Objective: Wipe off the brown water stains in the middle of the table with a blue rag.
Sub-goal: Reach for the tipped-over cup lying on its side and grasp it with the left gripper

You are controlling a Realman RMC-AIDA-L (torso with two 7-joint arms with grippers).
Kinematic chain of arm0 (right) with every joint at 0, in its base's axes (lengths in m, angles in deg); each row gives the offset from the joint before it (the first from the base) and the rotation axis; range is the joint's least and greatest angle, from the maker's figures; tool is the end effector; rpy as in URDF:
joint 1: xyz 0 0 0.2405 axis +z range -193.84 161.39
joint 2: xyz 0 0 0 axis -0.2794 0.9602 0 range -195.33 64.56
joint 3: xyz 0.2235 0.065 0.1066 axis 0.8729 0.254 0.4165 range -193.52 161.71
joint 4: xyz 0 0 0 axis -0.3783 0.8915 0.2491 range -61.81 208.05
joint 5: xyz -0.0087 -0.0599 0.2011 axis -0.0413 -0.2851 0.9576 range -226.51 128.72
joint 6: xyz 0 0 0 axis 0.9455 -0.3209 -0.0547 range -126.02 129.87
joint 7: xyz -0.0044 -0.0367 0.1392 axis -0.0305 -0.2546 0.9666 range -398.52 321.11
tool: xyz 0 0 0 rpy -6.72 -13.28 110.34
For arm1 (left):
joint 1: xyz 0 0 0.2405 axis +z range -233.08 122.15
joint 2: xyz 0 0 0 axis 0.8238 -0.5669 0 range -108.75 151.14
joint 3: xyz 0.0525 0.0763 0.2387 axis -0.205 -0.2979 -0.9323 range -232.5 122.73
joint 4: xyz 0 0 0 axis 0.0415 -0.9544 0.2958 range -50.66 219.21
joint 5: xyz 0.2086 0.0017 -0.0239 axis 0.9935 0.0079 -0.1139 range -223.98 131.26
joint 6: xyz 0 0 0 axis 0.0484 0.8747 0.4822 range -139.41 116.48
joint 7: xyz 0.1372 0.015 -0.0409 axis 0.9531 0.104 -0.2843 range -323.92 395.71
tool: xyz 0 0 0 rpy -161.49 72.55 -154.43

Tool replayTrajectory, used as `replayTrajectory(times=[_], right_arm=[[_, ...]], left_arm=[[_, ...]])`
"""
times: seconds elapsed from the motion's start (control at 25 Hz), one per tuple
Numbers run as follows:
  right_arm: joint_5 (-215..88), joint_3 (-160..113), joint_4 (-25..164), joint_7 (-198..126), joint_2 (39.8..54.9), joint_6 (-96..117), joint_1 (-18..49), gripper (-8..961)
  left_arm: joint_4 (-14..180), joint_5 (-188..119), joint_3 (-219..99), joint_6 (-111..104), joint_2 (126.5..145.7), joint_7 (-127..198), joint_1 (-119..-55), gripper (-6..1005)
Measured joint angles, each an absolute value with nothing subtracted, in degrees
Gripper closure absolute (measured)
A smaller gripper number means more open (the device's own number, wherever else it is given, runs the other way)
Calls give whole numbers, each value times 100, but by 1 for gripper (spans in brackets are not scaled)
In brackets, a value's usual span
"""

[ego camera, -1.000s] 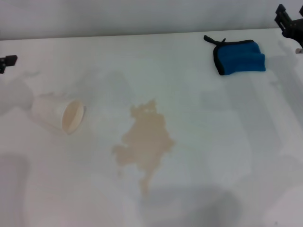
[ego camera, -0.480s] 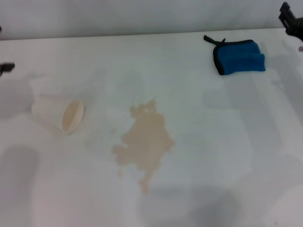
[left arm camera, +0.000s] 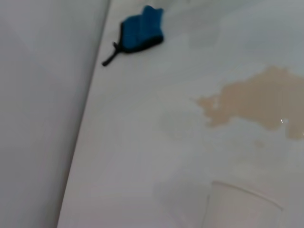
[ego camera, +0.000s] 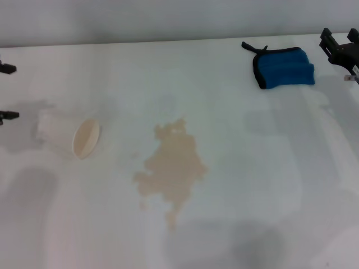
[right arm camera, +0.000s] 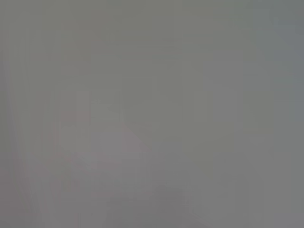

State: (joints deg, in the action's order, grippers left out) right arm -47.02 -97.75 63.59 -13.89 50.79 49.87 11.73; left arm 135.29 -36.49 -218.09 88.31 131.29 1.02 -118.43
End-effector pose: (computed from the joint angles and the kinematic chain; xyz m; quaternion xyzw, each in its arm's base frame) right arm 0.3662 0.3688 0.0250 -0.6520 0.3593 0.2663 0.6123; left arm -0.2481 0.3990 0.1192 -0.9744 0.1368 0.0793 0.1600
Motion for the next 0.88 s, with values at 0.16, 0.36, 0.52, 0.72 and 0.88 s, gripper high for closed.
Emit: replayTrajectory(times=[0.16, 0.36, 0.52, 0.72, 0.88], right_arm=[[-4701, -9788, 6319, -1350, 5080, 4987, 1185, 274], [-4695, -9769, 6289, -1315, 5081, 4987, 1203, 273], [-4693, -9759, 6291, -1284, 5081, 4988, 1209, 273], [-4686, -9735, 6331, -1283, 5081, 4989, 1163, 273], [-4685, -9728, 6330, -1283, 5081, 4992, 1157, 273]], left_arm=[[13529, -3387, -21809, 8448, 13295, 428, -11970, 170], [13512, -3038, -21809, 7905, 13584, 625, -12200, 174], [13408, -2936, -21809, 7587, 13735, 812, -12298, 178], [13130, -2684, -21809, 7477, 13792, 830, -12388, 182], [12962, -2404, -21809, 7189, 13865, 787, -12430, 186]])
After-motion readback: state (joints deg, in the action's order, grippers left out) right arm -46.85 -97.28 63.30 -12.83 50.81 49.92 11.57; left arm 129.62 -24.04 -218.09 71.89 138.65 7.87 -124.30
